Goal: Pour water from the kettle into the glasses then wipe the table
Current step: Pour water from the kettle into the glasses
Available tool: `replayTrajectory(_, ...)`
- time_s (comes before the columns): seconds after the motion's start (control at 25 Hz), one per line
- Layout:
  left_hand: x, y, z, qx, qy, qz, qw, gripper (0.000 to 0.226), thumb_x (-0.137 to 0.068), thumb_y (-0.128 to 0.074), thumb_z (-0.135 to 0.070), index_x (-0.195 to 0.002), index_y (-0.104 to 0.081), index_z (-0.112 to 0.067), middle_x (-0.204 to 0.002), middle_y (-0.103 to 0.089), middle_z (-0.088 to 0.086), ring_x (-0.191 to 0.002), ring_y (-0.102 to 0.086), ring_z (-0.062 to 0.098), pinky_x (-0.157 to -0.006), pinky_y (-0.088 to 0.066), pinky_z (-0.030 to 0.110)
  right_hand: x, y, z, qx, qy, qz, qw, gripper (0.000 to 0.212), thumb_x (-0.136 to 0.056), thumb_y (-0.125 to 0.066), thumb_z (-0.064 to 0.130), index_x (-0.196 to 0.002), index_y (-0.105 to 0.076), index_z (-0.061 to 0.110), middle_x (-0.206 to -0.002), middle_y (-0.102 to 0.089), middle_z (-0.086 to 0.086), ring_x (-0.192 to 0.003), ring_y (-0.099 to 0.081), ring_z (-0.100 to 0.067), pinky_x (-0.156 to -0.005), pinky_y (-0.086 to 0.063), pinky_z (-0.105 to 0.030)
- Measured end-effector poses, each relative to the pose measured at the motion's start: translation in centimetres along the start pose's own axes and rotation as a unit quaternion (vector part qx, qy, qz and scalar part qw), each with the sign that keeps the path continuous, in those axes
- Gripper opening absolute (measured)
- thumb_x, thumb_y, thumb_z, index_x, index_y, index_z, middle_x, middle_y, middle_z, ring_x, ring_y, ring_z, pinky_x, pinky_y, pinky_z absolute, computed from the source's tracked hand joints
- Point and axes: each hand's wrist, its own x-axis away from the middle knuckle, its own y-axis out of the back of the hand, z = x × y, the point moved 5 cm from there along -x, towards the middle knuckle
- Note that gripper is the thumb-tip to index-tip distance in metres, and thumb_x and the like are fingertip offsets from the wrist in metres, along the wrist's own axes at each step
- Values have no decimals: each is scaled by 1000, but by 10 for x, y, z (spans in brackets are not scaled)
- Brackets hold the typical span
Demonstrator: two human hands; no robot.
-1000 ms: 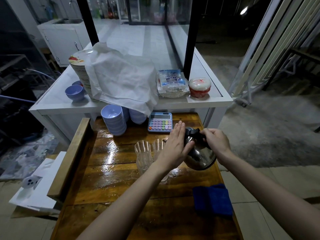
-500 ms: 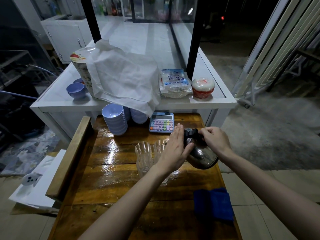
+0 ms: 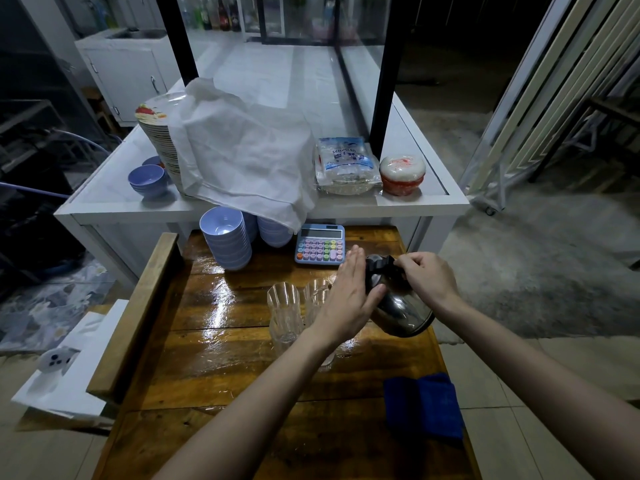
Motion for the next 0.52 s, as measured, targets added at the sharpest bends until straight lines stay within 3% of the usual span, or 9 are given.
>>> replayTrajectory(0.52,0,0,-4,-9,-5,6,1000,76,-100,-32,-49,-152,10,-13,-161,13,3,-144,18,6,-118,6,26,2,8,9,11,19,-3,1000,38,-93,-54,32,-66,-71,12,-66,-69,-6,-69,-66,-23,-65,-54,-38)
